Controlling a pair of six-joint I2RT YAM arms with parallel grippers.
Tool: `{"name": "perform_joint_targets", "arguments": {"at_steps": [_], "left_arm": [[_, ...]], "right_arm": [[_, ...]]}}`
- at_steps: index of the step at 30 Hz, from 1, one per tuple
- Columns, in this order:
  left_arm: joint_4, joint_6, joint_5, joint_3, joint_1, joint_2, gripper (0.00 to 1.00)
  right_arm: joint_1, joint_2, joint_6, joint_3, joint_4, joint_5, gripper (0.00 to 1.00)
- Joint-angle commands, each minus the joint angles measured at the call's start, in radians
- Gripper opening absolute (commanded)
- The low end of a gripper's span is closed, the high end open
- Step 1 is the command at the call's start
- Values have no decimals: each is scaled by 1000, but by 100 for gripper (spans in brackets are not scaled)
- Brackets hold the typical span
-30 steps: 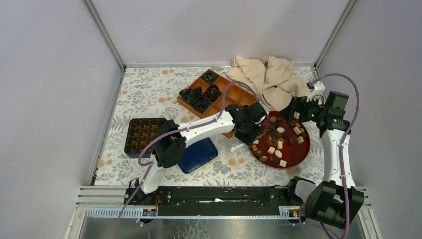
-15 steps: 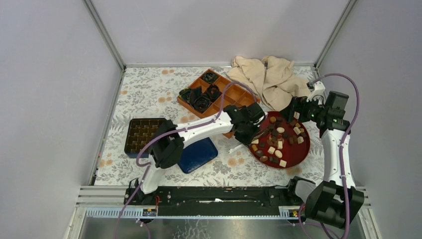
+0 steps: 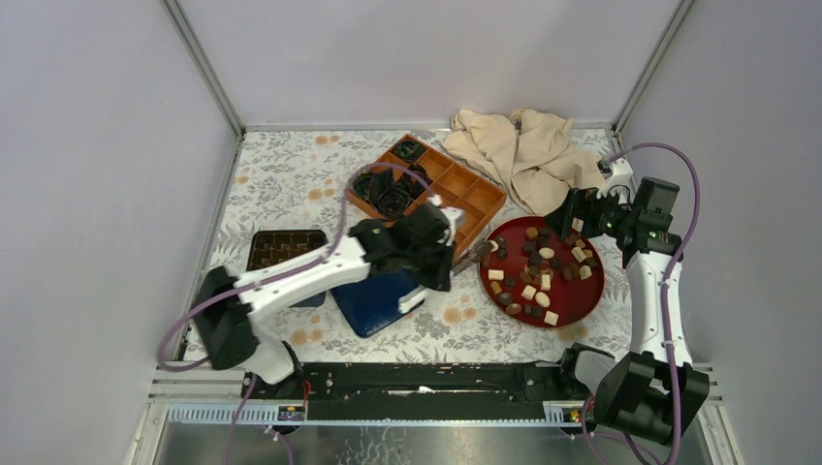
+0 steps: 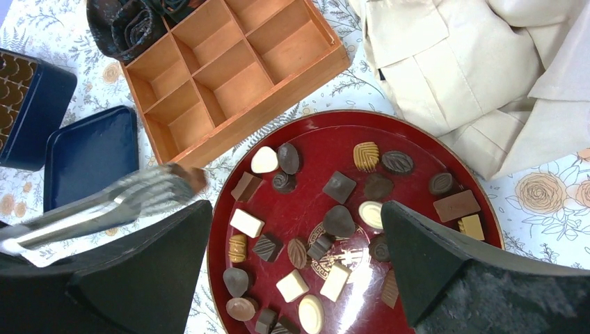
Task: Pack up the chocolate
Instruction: Pick up the fake chocolate from the plate, then place the fake chocolate in the packing box.
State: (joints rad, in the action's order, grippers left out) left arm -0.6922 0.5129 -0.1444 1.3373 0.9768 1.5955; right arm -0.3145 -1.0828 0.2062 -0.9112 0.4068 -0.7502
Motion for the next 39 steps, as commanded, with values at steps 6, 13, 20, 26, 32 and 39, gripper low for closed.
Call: {"name": "perform_joint_targets", "arguments": {"at_steps": [6,13,20,26,32,39], "left_arm": [[-130,108,128,-259,-258,-460,0],[-445,17,281,-209,-588,-513,0],[-483,-30,417,-197,-715,-465,0],[-470,-54,428,-190,-747,-406,0],[-458,-60,416,-203,-748,-402,1],[-446,-62,398,-236,-750,-389,12]], "right_arm": [[-5,21,15,-9,-20,-49,100],[-5,18,12,-6,-23,-55,100],[-4,14,10,-5,-23,-68,100],[-5,14,12,-6,-22,-69,100],[-5,14,12,-6,-21,-70,100],[-5,14,12,-6,-22,-67,100]]}}
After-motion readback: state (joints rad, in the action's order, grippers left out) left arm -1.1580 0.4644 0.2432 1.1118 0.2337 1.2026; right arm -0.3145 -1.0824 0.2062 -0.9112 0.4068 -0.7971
